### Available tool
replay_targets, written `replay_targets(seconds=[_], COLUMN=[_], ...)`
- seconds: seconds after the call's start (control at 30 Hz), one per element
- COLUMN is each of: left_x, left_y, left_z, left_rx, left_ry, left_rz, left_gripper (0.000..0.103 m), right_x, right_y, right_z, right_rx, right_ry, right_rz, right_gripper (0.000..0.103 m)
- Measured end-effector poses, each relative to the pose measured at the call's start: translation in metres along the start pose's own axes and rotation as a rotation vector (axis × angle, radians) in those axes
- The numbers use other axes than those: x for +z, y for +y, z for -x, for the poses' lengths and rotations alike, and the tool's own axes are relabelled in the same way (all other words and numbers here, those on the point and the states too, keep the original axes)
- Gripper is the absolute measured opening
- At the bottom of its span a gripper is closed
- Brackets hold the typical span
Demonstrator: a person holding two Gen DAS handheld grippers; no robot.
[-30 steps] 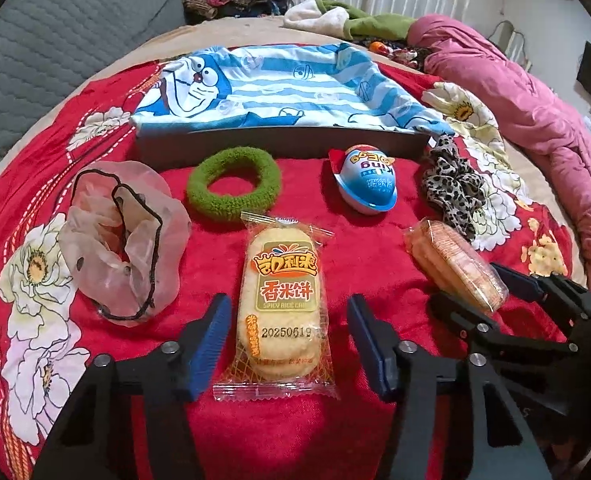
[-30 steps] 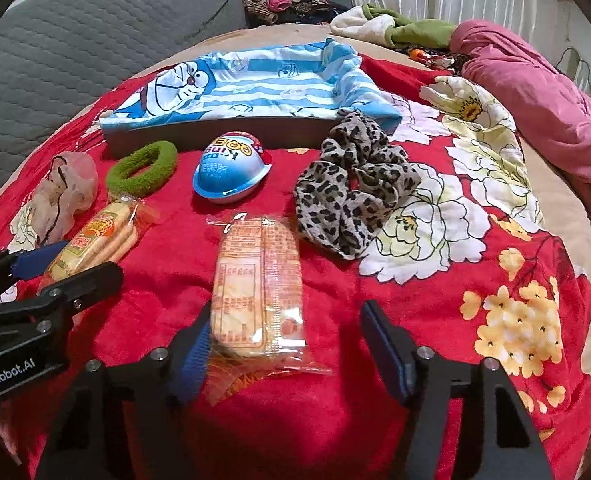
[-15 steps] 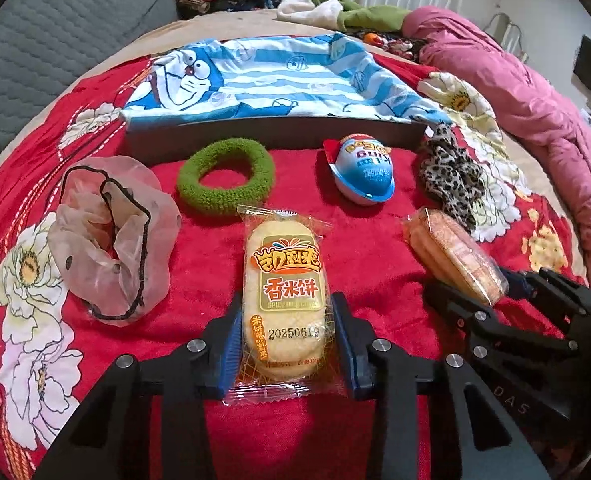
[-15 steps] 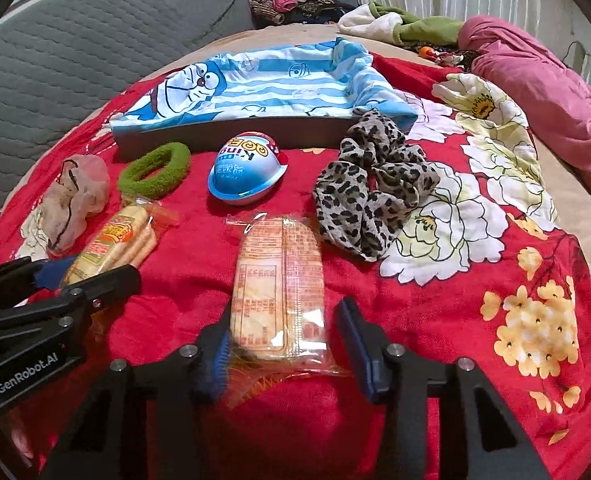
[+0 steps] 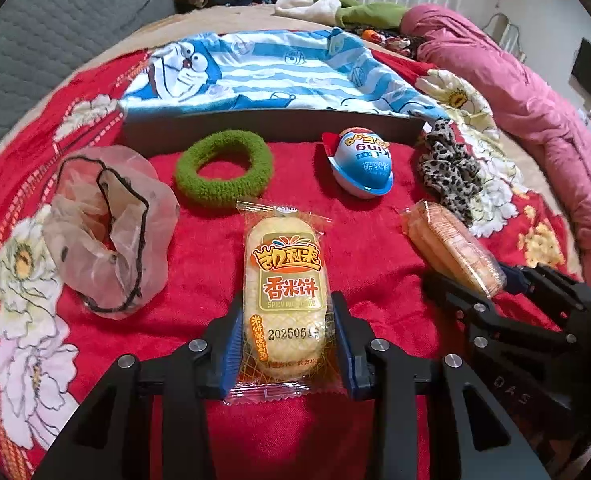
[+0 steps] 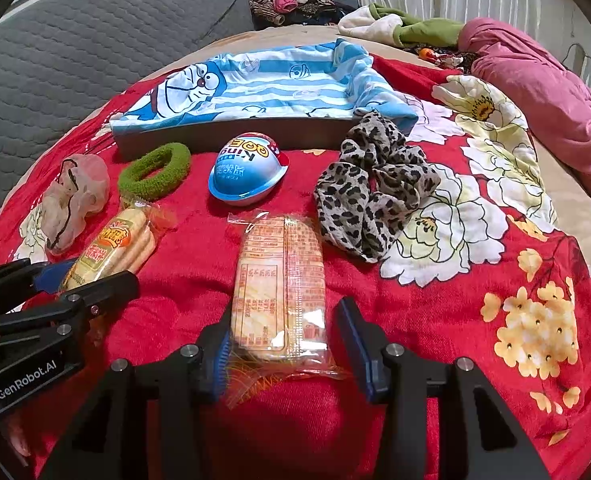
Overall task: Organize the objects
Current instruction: 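Grasp the yellow-labelled rice-cake packet with left tool while right tool grasps orange-wrapped packet, then lift both held packets off the bedspread with both tools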
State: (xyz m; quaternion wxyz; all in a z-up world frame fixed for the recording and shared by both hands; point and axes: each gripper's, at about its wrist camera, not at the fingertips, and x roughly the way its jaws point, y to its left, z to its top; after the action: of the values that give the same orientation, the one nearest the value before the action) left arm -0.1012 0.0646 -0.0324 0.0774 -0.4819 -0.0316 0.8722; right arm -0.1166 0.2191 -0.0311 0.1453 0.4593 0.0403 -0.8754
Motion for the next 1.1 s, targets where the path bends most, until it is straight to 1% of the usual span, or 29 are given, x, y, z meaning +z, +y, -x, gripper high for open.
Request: replay_targets(seconds=[0.13, 0.2, 0.23, 0.4, 0.67, 1.1], left_x=[0.0, 0.001, 0.002, 0.004, 0.005, 0.009], left_y=[0.0, 0.0, 0.0, -0.004, -0.004, -0.003], left_z=[-0.001, 0.001, 0.003, 0.009, 0.023, 0.05], left_rx=[-0.01, -0.028, -0.033, -0.015, 0.012, 0.022], left_ry=[-0.002, -0.011, -0.016, -0.041, -0.081, -0.14], left_rz=[0.004, 0.014, 0.015, -0.001, -0.013, -0.02], left_gripper=[0.039, 0.039, 0.039, 0.039, 0.039, 0.039], right_x=[0.0, 0.001, 0.001, 0.001, -0.001, 0.007], right_y=[0.001, 0.002, 0.003, 0.006, 0.007, 0.012], right_z=[-0.001, 0.0, 0.0, 0.002, 0.013, 0.045], right_rx=[-0.005, 0.002, 0.0, -0.011, 0.003, -0.001], right_ry=[0.001, 0.001, 0.0, -0.001, -0.023, -0.081], right_rz=[0.007, 0.01, 0.012, 0.023, 0.015, 0.026], right_gripper=[0.048, 0.043, 0.042, 0.041, 0.04, 0.04])
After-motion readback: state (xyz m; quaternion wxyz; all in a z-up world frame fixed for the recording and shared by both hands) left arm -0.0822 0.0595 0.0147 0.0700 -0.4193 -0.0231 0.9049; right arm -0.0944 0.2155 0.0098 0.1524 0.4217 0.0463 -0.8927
